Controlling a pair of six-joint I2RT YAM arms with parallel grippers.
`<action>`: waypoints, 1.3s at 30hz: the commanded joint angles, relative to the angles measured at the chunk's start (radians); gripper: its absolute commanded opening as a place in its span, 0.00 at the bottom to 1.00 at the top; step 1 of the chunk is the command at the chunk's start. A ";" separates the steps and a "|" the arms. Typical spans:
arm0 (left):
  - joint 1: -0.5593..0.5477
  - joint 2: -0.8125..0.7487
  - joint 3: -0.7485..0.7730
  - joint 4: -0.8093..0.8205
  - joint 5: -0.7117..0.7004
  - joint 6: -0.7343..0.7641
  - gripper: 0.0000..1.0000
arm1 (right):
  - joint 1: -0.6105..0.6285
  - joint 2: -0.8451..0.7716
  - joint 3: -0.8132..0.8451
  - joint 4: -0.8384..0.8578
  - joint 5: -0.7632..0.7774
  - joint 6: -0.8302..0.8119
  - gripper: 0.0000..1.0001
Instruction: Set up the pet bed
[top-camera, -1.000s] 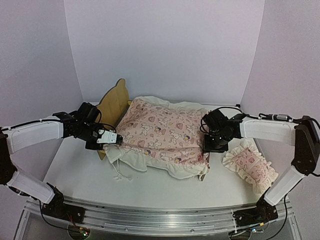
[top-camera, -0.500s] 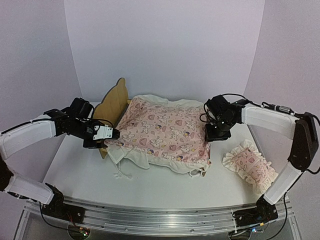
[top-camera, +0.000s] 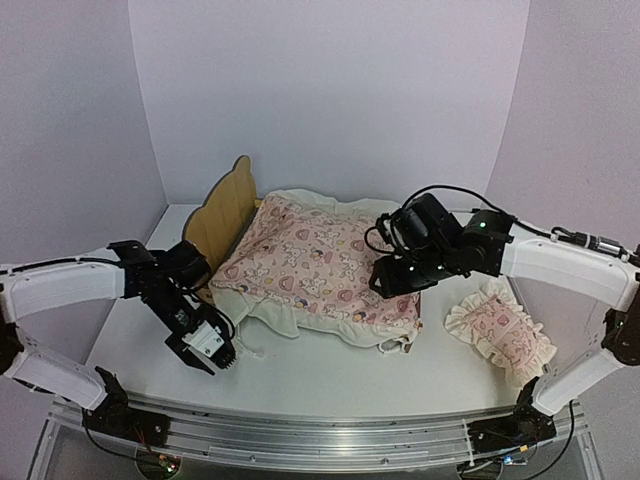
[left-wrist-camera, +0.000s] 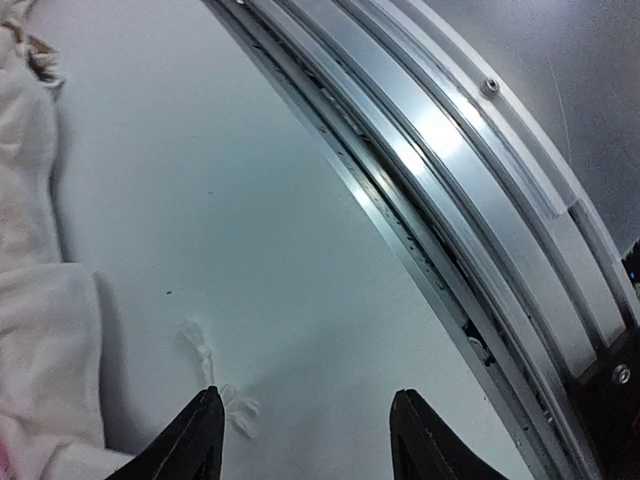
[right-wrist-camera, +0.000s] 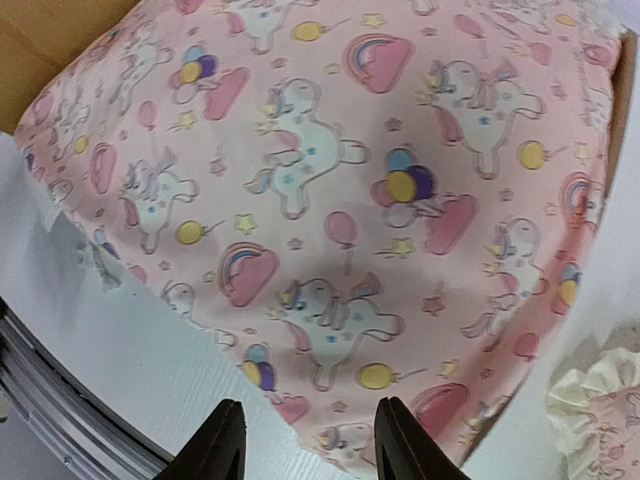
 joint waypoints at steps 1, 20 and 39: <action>-0.013 0.184 0.041 0.008 -0.116 0.226 0.60 | 0.067 0.069 -0.002 0.134 -0.042 0.018 0.46; 0.071 0.587 0.213 0.237 -0.347 0.418 0.53 | 0.130 0.126 -0.007 0.183 -0.102 -0.045 0.48; 0.091 0.257 0.160 0.231 0.023 -0.279 0.00 | 0.189 0.166 -0.002 0.210 0.032 -0.008 0.49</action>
